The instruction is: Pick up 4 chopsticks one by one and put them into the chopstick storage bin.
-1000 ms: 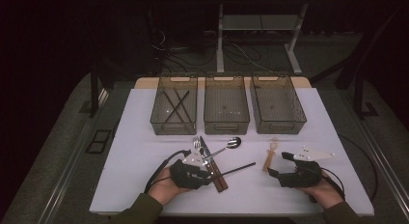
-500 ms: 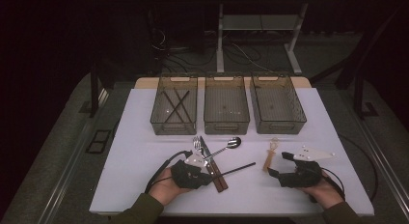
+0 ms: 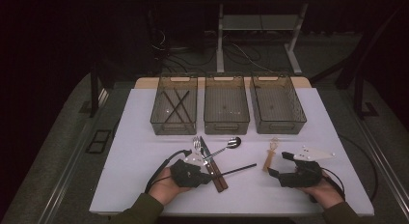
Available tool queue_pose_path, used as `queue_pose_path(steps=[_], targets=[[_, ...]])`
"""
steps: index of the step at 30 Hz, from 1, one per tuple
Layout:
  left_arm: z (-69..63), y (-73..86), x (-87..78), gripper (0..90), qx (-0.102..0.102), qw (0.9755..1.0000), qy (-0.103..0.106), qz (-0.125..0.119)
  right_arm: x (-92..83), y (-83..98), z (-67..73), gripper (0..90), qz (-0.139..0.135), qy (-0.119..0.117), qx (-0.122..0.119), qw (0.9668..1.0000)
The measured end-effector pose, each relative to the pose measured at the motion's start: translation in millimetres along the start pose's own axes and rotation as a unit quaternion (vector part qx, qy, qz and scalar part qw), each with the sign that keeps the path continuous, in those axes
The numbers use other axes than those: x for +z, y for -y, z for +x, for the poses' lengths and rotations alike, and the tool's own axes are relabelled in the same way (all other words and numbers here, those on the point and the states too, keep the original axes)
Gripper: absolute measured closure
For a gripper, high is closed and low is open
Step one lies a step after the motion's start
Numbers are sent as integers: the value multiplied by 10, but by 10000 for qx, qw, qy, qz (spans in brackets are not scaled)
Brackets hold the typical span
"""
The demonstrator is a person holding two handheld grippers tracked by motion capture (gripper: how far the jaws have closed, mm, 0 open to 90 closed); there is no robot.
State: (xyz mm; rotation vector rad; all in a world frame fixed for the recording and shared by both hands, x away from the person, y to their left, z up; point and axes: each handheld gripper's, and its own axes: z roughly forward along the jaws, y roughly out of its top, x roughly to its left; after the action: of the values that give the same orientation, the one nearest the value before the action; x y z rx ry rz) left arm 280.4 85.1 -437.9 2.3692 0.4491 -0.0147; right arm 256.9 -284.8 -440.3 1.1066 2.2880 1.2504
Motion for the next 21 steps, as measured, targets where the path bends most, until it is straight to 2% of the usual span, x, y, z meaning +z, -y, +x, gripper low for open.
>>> queue_pose_path(steps=[1,3,5,6,16,21], targets=[[6,-1,-6,855,19,10000,2,-9,0,0,-1,174,3,2,-4,10000],[-5,-1,-22,856,-71,10000,26,-38,-1,0,0,174,-3,0,-2,10000],[4,-8,-43,857,-6,10000,23,-78,-2,0,0,174,-2,-1,-7,10000],[-3,-7,-55,856,-67,9999,21,-101,-2,0,1,174,-2,-3,-3,10000],[56,-1,-192,856,-128,9994,-72,-317,-2,0,0,174,-6,-2,-3,10000],[100,22,-273,857,-277,9983,-157,-490,-4,0,1,174,-4,-8,-7,10000]])
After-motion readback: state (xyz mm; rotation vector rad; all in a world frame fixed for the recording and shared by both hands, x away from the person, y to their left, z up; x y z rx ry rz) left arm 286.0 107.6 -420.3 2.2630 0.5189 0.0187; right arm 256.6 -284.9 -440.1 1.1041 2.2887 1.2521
